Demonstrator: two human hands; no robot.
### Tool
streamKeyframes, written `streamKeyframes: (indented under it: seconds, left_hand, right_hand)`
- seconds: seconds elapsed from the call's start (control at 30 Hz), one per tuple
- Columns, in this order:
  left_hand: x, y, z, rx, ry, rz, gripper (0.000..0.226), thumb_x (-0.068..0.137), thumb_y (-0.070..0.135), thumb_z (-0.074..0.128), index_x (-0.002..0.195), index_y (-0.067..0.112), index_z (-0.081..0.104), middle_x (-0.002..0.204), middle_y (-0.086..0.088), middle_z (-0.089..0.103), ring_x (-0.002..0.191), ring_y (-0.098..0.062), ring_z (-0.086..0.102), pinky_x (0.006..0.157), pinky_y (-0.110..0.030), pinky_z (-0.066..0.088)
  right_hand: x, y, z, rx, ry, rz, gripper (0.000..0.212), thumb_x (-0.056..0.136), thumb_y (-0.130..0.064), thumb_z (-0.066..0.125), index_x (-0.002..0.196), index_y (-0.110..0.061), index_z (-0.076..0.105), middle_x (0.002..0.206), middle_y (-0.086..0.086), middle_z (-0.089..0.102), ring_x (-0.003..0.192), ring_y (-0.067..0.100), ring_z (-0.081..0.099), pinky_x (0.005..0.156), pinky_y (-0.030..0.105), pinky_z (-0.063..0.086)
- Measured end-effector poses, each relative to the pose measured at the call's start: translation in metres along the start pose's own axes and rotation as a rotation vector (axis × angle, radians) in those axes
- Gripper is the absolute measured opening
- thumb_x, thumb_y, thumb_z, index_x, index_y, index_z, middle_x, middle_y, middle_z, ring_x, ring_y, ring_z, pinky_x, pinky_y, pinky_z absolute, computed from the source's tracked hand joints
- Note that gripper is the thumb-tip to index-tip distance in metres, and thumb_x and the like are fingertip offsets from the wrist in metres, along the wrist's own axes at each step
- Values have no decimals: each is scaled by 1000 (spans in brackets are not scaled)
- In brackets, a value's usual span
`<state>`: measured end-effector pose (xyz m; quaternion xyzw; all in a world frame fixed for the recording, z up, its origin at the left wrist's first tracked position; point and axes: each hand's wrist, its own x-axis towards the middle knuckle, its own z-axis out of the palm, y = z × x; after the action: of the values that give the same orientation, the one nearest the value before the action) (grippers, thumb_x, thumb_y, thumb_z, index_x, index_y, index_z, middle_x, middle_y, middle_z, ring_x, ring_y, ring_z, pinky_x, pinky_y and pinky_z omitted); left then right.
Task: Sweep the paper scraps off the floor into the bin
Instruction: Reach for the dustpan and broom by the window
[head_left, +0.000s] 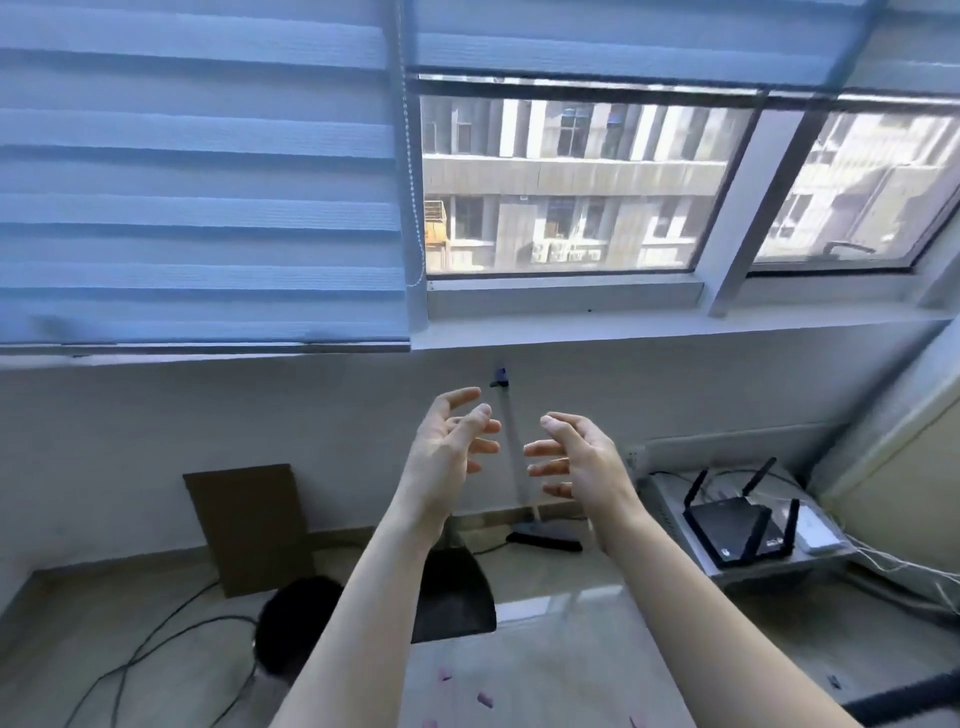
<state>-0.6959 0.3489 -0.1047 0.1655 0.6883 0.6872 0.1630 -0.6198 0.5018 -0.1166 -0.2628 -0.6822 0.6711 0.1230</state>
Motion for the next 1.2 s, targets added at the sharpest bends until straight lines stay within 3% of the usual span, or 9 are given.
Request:
streamKeyframes:
  seconds: [0.13, 0.27, 0.63, 0.77, 0.9, 1.1, 1.2]
  left_hand:
    - [55, -12, -7, 26, -31, -55, 29, 98, 39, 51, 125, 31, 54, 103, 2, 71, 91, -15, 69, 88, -40, 53]
    - [105, -16, -11, 56, -25, -90, 28, 96, 39, 53, 123, 32, 54, 102, 2, 71, 90, -15, 69, 88, -41, 54]
    - [235, -54, -4, 228, 41, -225, 36, 95, 42, 53, 129, 30, 50, 107, 0, 66, 94, -16, 67, 83, -36, 54]
    - [306, -85, 10, 327, 81, -354, 41, 92, 46, 56, 129, 30, 49, 107, 0, 64, 95, -15, 65, 83, -33, 52]
    - [383, -127, 21, 488, 95, -517, 51, 82, 55, 57, 125, 30, 49, 116, 0, 62, 105, -21, 62, 90, -40, 52]
    - [440, -204, 34, 734, 19, -745, 37, 86, 52, 53, 110, 24, 57, 105, 7, 58, 98, -18, 56, 82, -32, 44]
    - [448, -243, 33, 818, -38, -880, 42, 82, 53, 51, 107, 20, 60, 105, 5, 59, 93, -20, 56, 78, -31, 44]
  right_hand:
    - [49, 2, 11, 49, 32, 81, 31, 102, -42, 59, 124, -21, 61, 107, 15, 78, 77, 20, 70, 68, 33, 52]
    - [98, 5, 16, 95, 44, 166, 27, 102, -44, 56, 118, -24, 61, 109, 17, 77, 79, 23, 68, 73, 37, 52]
    - [263, 37, 18, 200, -4, 383, 48, 101, -54, 50, 136, -22, 54, 108, 14, 76, 88, 26, 73, 73, 37, 60]
    - [341, 55, 13, 306, -28, 532, 48, 102, -52, 51, 140, -23, 52, 115, 17, 72, 101, 31, 73, 73, 37, 59]
    - [418, 80, 13, 371, -9, 669, 48, 103, -48, 51, 146, -26, 49, 119, 19, 69, 106, 32, 72, 73, 36, 58]
    - [493, 127, 25, 512, 35, 816, 34, 104, -42, 52, 134, -26, 55, 124, 21, 68, 108, 31, 71, 66, 32, 55]
    - [518, 152, 30, 602, 66, 860, 33, 104, -41, 52, 134, -26, 54, 123, 20, 68, 102, 30, 70, 65, 31, 53]
